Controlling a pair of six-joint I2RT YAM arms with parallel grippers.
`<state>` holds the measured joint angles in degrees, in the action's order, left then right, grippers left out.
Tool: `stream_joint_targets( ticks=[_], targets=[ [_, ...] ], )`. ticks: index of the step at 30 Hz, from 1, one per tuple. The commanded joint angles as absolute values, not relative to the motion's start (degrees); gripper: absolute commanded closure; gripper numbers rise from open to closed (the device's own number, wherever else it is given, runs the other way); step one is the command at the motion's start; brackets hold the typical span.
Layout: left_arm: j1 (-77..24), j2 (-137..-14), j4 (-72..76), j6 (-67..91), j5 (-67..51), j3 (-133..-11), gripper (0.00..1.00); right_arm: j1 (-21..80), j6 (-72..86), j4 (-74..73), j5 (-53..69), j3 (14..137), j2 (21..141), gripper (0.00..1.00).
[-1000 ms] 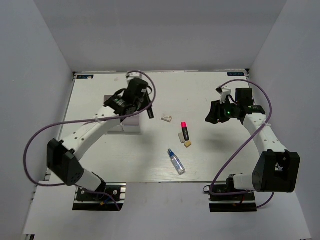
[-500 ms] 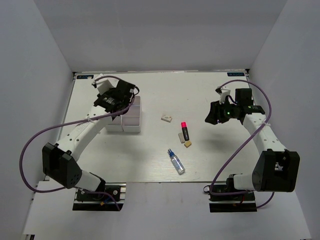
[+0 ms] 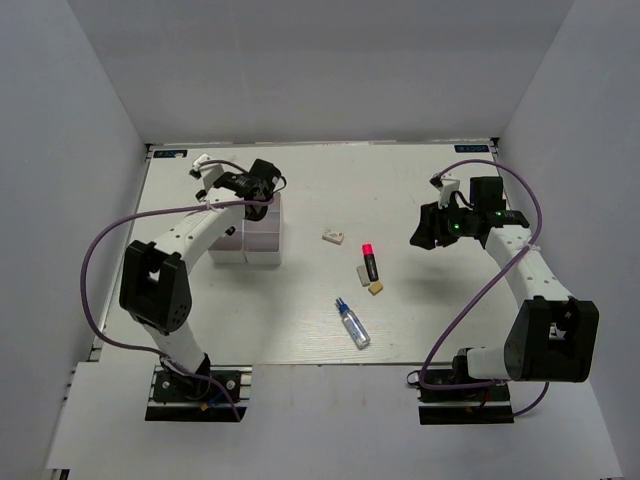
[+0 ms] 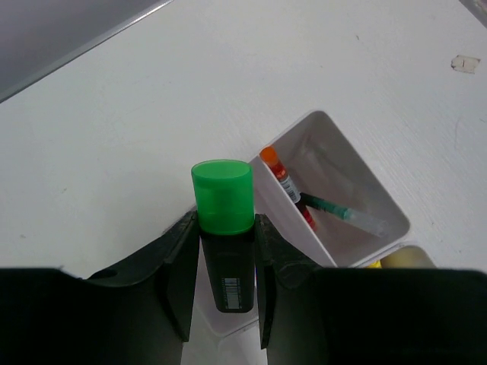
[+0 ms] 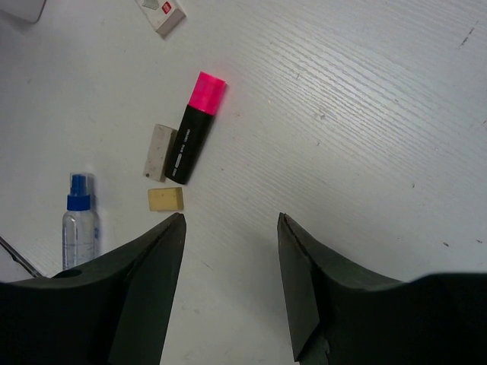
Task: Sort the stationery into containers
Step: Place the pen in the storage box.
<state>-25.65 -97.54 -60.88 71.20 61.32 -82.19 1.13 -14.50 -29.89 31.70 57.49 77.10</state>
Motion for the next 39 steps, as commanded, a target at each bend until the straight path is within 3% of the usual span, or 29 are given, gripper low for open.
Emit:
stream_joint_targets(
  ticks=[1,15,19,20,21,22,23,27,31,34,37,39],
  targets=[
    [-24.70,-98.78,-63.02,76.20,65.74,-87.26,1.00,0.97,-15.91,-29.27,32.61,58.62,77.26,0.42],
    [-23.64,-108.19,-70.05,83.23,68.82,-93.69,1.00,0.97,-16.00,-29.44,32.70,58.09,77.69,0.42],
    [-23.64,-109.42,-70.58,84.90,68.29,-94.31,1.00,0.88,-16.70,-29.79,33.40,58.45,77.96,0.35],
    [-23.64,-109.42,-70.58,84.90,68.29,-94.92,0.98,0.97,-17.05,-29.97,33.49,58.62,78.05,0.33],
    [-23.64,-109.42,-71.10,85.42,68.29,-94.92,0.90,1.23,-17.22,-30.06,33.40,58.54,78.05,0.33],
    [-23.64,-109.42,-71.10,85.43,67.77,-94.92,0.80,1.14,-17.23,-30.15,32.96,58.71,78.48,0.31],
    [-24.16,-109.42,-71.10,85.43,67.76,-94.92,0.61,1.14,-17.49,-30.23,32.96,59.06,78.75,0.29],
    [-24.70,-106.35,-69.88,85.43,67.76,-94.22,0.36,1.49,-18.02,-30.85,33.13,59.85,80.94,0.24],
    [-24.70,-103.36,-68.20,84.81,67.06,-91.50,0.27,2.28,-17.75,-30.76,33.13,61.17,82.88,0.21],
    [-24.70,-102.74,-69.16,84.81,66.36,-92.63,0.26,3.60,-17.84,-30.50,32.70,61.87,83.58,0.21],
    [-25.31,-100.73,-67.26,74.40,61.28,-96.31,0.31,4.83,-18.11,-30.06,30.94,63.36,85.34,0.26],
    [-25.31,-98.80,-59.38,56.98,49.79,-95.81,0.32,7.64,-17.84,-31.28,26.56,66.68,89.28,0.32]
  ],
)
